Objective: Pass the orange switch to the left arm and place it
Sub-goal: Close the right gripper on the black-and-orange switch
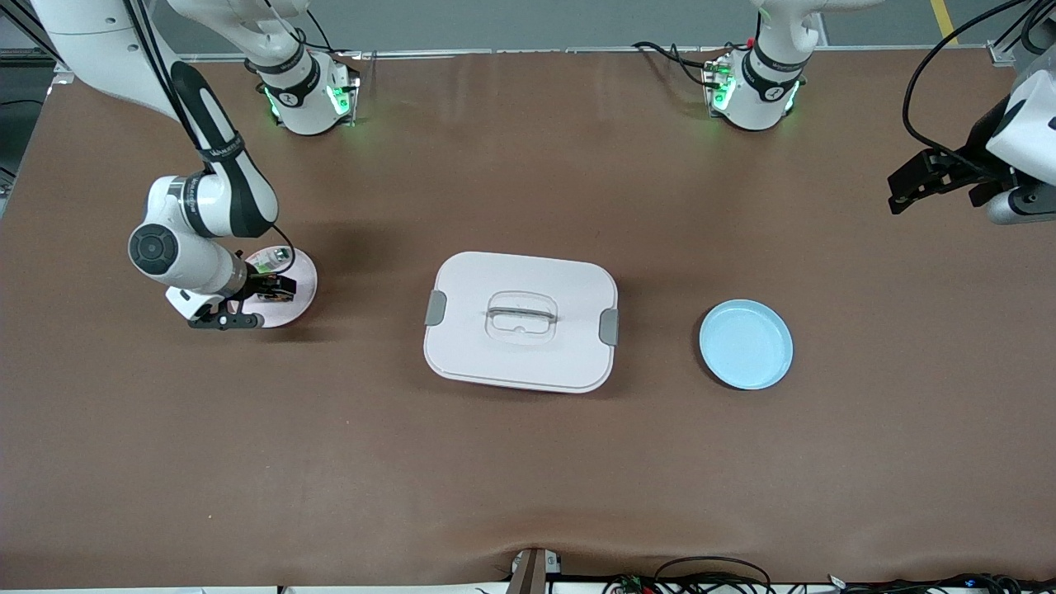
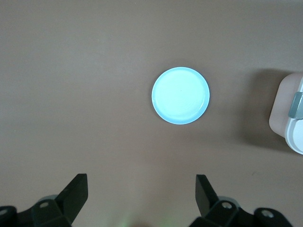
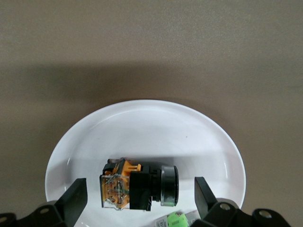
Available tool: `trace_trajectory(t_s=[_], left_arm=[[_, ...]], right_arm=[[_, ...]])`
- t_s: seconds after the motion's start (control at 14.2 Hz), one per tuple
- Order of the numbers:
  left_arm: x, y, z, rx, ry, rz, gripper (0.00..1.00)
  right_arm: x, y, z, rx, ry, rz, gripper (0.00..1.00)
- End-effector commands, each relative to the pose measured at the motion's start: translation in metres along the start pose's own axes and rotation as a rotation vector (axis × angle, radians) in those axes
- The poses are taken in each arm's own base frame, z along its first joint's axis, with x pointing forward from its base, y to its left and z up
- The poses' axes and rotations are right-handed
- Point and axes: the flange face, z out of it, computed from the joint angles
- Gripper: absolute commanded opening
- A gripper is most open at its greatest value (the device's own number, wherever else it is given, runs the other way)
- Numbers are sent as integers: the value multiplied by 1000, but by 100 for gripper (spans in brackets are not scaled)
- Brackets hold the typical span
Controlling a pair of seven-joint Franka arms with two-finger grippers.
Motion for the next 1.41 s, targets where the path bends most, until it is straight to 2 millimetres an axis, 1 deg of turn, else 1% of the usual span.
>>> trace_trajectory(t_s=[0.0,0.56,0.84,1.12,1.19,1.34], left_arm=[[3,0,-5,16,9,8,100],[3,1,-5,16,9,9,100],[2,1,-5,16,10,9,100],[3,2,-5,16,9,11,100],[3,2,-5,16,9,11,100],[2,2,-5,16,10,11,100]], right_arm=[[1,0,7,-10,7,-12,100],[-2,4,20,-7,-10,-5,100],[-4,3,31,-7,-13,-6,100],[-4,3,32,-7,-10,-6,100],[-4,3,32,-7,-10,-6,97],[-4,3,33,-7,-11,-6,83]])
